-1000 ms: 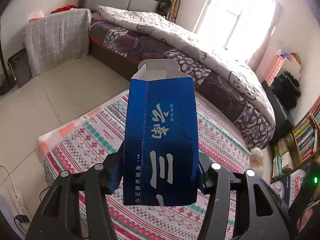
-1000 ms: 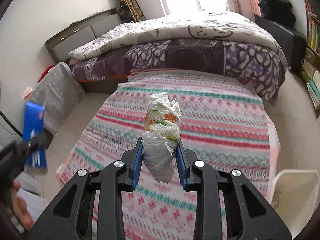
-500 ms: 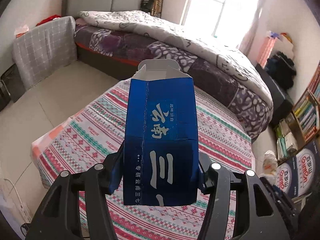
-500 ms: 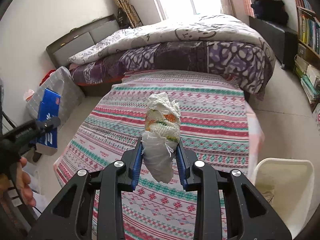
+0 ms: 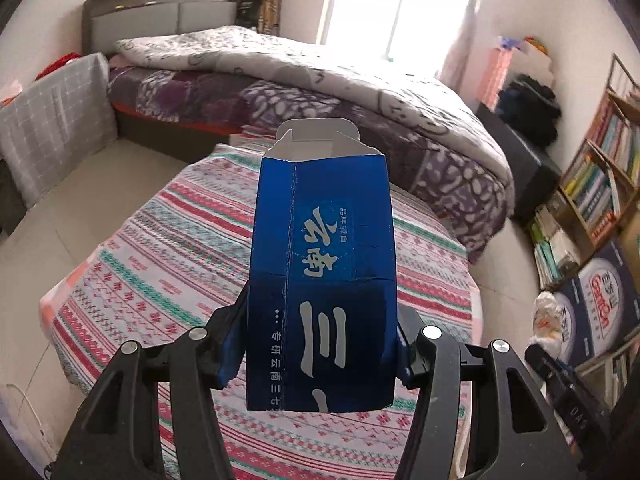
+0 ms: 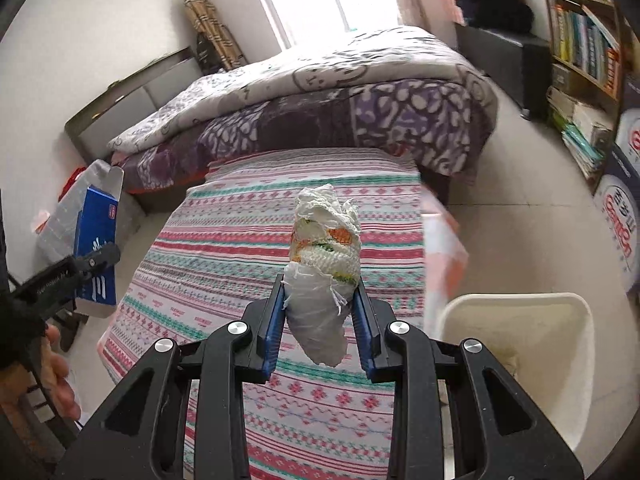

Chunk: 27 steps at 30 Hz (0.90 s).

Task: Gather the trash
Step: 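Carry the wrapped bundle over the white bin and open the right gripper, then lower the blue carton into the white bin and open the left gripper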

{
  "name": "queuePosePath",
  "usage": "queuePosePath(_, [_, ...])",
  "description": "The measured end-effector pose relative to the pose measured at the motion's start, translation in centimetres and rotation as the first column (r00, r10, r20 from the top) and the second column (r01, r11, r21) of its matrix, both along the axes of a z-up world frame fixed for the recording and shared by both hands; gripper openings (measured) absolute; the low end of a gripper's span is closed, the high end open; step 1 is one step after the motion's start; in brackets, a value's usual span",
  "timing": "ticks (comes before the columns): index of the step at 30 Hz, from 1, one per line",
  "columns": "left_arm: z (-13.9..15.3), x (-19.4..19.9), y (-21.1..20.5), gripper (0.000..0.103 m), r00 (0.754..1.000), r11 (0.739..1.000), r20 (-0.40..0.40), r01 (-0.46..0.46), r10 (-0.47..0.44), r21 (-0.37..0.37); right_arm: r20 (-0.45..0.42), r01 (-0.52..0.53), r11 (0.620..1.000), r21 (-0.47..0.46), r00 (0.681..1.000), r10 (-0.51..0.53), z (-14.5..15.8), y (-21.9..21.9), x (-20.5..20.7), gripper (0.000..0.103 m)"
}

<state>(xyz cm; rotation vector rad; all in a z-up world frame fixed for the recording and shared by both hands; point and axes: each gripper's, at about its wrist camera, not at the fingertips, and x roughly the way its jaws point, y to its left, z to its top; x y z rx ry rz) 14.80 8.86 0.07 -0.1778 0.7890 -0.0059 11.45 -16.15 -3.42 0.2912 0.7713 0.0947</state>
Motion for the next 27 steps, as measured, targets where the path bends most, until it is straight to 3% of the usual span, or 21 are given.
queuePosePath(12, [-0.8,-1.2,-7.0,0.057,0.990,0.988,-0.005,0.144,-0.144,0.046,-0.070,0.096,0.995,-0.017,0.993,-0.097,-0.6,-5.7,-1.9,0.029])
queuePosePath(21, [-2.3,-2.2,-13.3,0.057,0.962,0.958,-0.028,0.273,-0.272,0.086,-0.245,0.161,0.986,-0.043,0.955,-0.166,-3.5,-10.1,-2.8,0.031])
queuePosePath(24, [-3.0,-2.4,-15.5,0.057,0.949,0.944,-0.045,0.315,-0.312,0.093,-0.274,0.189,0.981,-0.052,0.941,-0.196,-4.0,-11.4,-3.4,0.036])
queuePosePath(26, [-3.4,-2.6,-16.6,0.057,0.941,0.936,-0.058,0.338,-0.334,0.093,-0.267,0.217,0.974,-0.061,0.937,-0.225,-3.9,-12.3,-3.8,0.048])
queuePosePath(27, [-3.7,-2.7,-17.2,0.057,0.935,0.931,-0.067,0.353,-0.348,0.093,-0.260,0.227,0.972,-0.064,0.936,-0.236,-3.8,-12.7,-4.1,0.049])
